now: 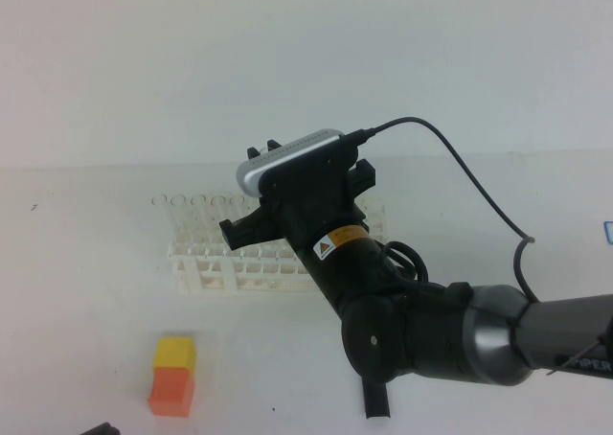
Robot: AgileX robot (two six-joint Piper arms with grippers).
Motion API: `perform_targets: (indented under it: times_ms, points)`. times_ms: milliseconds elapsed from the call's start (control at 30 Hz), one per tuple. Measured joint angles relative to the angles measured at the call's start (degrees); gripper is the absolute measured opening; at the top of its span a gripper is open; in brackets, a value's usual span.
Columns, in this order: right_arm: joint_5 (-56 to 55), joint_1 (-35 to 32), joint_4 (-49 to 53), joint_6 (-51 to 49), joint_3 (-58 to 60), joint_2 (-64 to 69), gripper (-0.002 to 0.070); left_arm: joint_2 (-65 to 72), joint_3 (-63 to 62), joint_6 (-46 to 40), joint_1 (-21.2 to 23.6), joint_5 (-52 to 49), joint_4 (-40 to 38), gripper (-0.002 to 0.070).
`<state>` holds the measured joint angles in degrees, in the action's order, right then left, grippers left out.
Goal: Place the test tubes
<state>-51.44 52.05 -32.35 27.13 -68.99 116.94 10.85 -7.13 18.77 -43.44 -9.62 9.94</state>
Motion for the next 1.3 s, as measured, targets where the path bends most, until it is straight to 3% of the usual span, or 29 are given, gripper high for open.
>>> perform_targets:
  times_ms: [1300]
  points:
    - [-2.7, 0.1, -2.5, -1.3, 0.0, 2.8, 0.0124, 0.0, 0.0, 0.0, 0.0, 0.0, 0.0, -0.0001]
